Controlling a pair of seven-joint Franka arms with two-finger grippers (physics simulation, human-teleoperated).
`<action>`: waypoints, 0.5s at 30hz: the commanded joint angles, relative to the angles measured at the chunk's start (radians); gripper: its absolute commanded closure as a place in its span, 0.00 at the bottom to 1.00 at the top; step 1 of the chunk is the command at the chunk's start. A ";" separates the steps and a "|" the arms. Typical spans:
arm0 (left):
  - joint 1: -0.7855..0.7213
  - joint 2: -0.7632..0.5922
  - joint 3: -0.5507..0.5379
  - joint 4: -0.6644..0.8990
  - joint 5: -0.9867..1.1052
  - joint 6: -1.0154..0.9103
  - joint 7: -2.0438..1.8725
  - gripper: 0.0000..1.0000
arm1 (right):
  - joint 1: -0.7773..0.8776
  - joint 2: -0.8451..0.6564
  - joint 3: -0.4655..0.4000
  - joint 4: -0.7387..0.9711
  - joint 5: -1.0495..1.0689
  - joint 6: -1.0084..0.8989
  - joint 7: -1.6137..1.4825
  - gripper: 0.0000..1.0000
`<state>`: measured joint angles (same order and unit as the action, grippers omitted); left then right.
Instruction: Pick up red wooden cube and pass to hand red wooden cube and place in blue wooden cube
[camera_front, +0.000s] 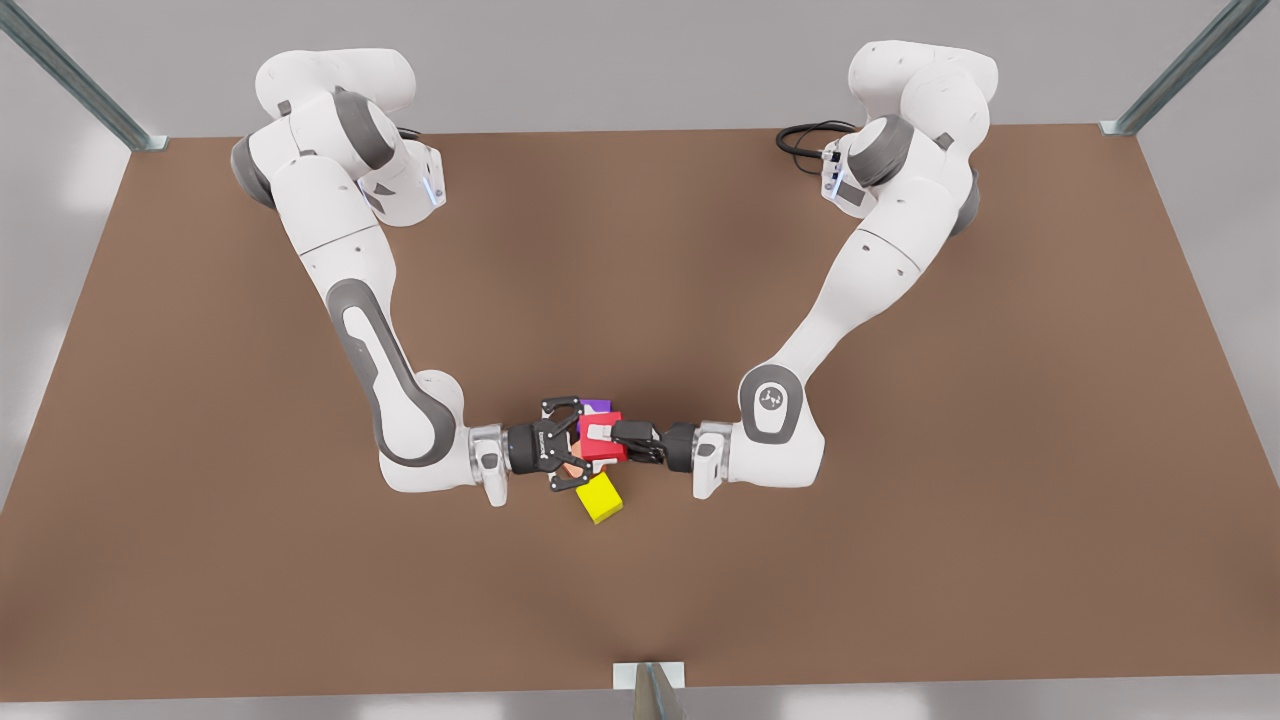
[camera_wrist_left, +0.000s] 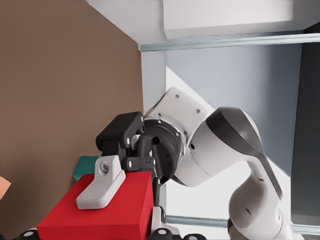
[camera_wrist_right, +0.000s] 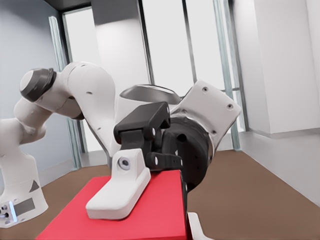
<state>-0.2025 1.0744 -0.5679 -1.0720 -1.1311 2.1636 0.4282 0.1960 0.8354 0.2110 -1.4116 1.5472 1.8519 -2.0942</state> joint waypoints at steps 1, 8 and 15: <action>0.000 -0.002 -0.001 0.001 -0.004 -0.001 0.041 0.13 | -0.001 -0.001 0.001 -0.001 0.004 0.001 -0.026 0.48; 0.058 -0.019 0.000 -0.008 0.040 -0.028 0.038 0.00 | -0.056 0.005 -0.001 -0.024 -0.016 -0.060 -0.027 0.48; 0.383 -0.309 -0.001 -0.022 1.012 -0.686 -0.305 0.00 | -0.270 0.025 -0.030 -0.061 -0.358 -0.238 0.046 0.48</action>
<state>0.1644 0.7982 -0.5687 -1.0963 -0.5282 1.8528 0.3973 -0.0630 0.8576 0.1867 -1.4676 1.2935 1.7223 -2.0928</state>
